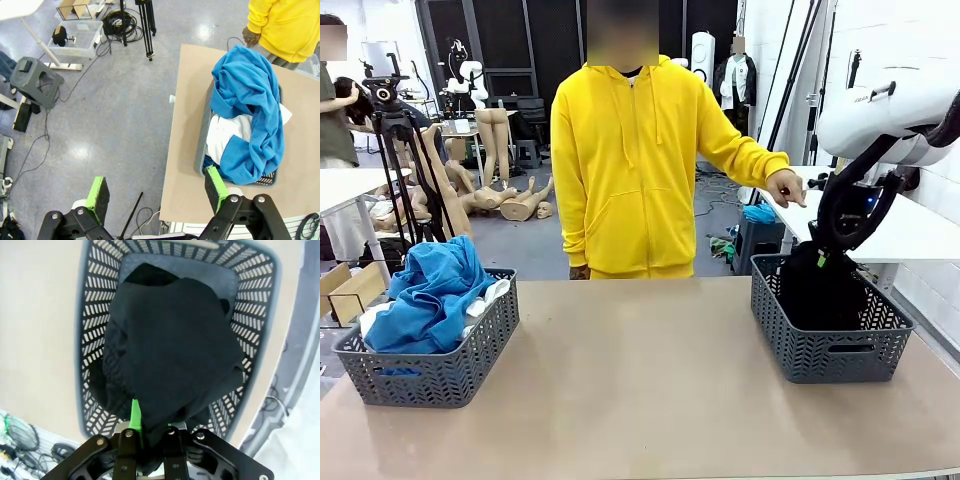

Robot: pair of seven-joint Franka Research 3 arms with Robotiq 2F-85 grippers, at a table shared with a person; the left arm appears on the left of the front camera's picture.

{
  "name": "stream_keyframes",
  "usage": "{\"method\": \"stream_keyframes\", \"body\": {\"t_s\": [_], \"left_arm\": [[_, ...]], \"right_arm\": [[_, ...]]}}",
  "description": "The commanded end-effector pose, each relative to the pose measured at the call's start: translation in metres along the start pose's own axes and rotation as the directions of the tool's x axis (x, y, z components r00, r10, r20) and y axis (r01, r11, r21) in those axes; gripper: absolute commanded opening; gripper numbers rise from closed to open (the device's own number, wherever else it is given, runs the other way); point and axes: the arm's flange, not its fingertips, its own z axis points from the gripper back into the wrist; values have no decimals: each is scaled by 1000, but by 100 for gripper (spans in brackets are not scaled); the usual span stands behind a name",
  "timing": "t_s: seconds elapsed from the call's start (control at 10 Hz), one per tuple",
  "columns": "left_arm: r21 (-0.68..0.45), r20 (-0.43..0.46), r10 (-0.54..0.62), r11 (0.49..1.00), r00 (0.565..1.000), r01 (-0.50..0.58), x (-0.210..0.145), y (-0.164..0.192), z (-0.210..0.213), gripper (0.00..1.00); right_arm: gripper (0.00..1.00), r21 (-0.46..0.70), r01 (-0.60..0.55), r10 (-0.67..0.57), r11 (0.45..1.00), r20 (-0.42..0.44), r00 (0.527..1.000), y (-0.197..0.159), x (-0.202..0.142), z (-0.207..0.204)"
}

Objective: Sort the tops and bottoms.
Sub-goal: Sort the clothes according to human instructions.

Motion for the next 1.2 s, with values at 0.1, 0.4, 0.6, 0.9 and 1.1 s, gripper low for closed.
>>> {"method": "stream_keyframes", "body": {"t_s": [0.1, 0.4, 0.6, 0.9, 1.1], "left_arm": [[-8, 2, -3, 1000, 1000, 3, -1, 1, 0, 100], [-8, 2, -3, 1000, 1000, 3, -1, 1, 0, 100], [-8, 2, -3, 1000, 1000, 3, -1, 1, 0, 100], [-8, 2, -3, 1000, 1000, 3, -1, 1, 0, 100], [-8, 2, -3, 1000, 1000, 3, -1, 1, 0, 100]], "right_arm": [[71, 37, -1, 0, 999, 8, 1000, 2, 0, 14], [100, 21, -8, 8, 1000, 28, 1000, 11, -7, 29], [100, -6, -23, 23, 1000, 49, 999, 20, -8, 42], [100, -58, -28, 33, 998, 88, 996, 37, -9, 66], [100, -14, -43, 43, 999, 70, 997, 27, -8, 54]]}}
